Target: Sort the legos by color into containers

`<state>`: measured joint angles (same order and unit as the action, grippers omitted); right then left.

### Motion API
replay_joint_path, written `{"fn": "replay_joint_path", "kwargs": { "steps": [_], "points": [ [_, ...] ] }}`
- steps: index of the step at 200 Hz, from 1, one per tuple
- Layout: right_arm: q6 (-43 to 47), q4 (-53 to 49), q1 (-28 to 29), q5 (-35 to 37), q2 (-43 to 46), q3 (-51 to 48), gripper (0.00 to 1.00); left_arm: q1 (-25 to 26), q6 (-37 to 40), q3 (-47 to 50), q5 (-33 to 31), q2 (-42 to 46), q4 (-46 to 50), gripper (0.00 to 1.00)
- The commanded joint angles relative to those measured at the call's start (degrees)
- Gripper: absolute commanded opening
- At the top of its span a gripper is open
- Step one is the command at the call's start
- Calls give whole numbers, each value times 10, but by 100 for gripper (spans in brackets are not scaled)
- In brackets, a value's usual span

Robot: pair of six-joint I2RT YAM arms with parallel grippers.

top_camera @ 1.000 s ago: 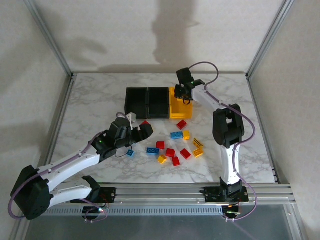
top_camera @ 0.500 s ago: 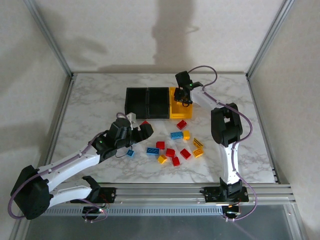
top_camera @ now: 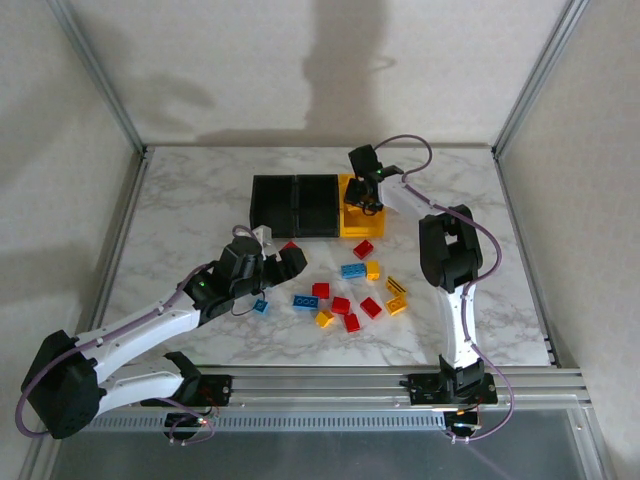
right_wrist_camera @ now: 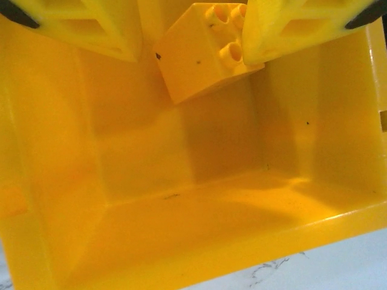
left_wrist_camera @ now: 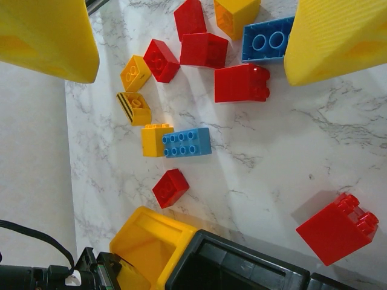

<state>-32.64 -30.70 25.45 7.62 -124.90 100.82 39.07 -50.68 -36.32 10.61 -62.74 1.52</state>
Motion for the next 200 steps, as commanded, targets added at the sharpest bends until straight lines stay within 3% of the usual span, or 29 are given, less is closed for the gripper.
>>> {"fn": "replay_joint_path", "kwargs": {
  "steps": [1,68,102,135,171,200],
  "points": [
    [-5,-4,5,8,15,3,47,6,-2,-14,-16,7,6,80],
    [4,20,21,20,159,-75,51,5,-1,-48,-67,-19,72,75],
    [9,52,32,12,256,-170,48,2,3,-73,-91,-41,112,71],
    [15,88,40,-43,355,-276,47,-6,14,-104,-130,-68,174,68],
    [20,117,72,-78,451,-384,46,-15,24,-122,-129,-91,189,65],
    [5,101,104,-64,482,-434,50,-14,30,-126,-121,-106,183,65]
  ]
}}
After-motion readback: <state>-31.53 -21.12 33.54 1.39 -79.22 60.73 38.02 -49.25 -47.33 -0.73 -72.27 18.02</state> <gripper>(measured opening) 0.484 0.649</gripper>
